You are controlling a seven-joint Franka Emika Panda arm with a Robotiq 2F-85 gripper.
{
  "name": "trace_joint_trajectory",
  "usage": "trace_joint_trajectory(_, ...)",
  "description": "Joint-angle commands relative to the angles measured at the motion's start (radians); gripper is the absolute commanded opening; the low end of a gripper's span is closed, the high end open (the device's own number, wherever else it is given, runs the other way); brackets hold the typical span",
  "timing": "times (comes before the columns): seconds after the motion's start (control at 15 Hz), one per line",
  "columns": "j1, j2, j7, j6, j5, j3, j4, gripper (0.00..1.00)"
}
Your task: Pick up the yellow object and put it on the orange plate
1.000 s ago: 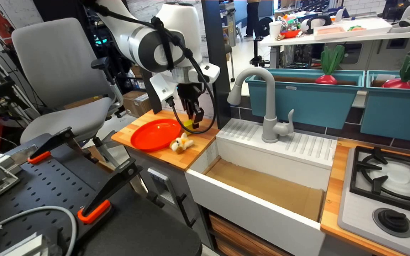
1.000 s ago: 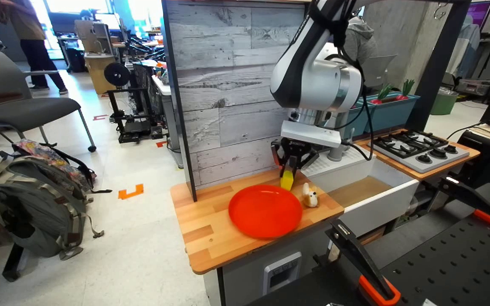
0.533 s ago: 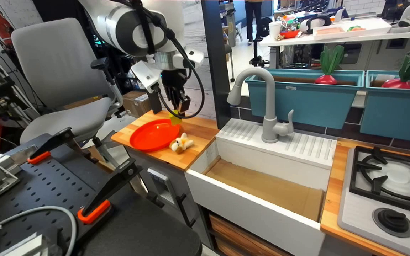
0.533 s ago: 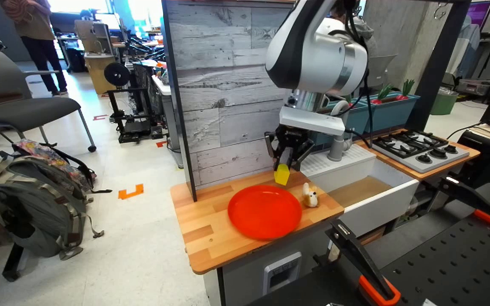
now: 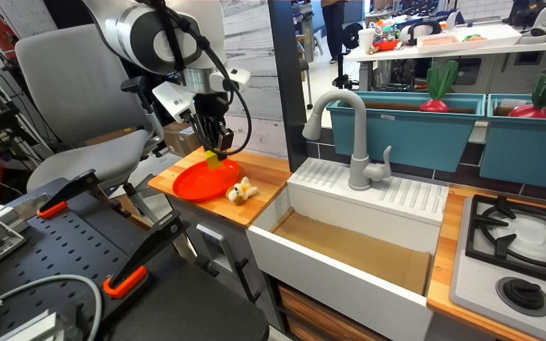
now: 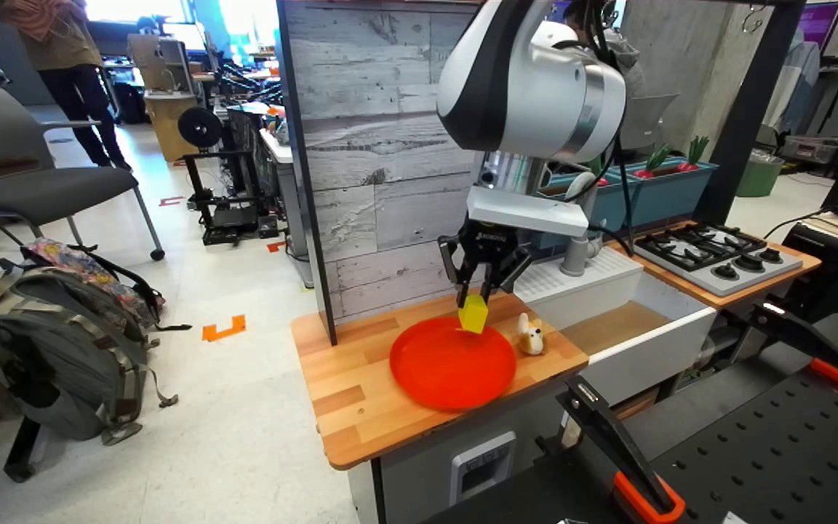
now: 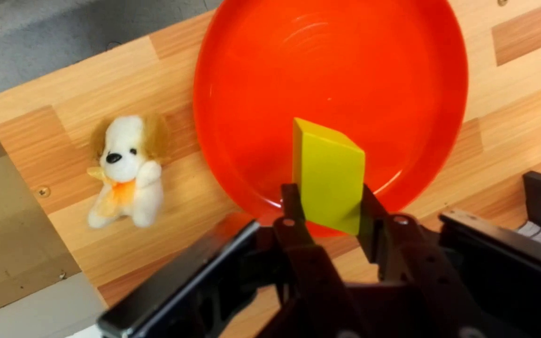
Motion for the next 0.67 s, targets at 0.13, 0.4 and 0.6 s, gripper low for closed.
trace_joint_trajectory(0.13,0.065,0.080,0.015,-0.046,-0.022,-0.035,0.058,0.08)
trace_joint_trajectory(0.4,0.103,0.134,0.030,-0.076,-0.031,-0.059,0.101,0.08)
trace_joint_trajectory(0.6,0.118,0.133,0.039,-0.110,-0.035,-0.075,0.120,0.57)
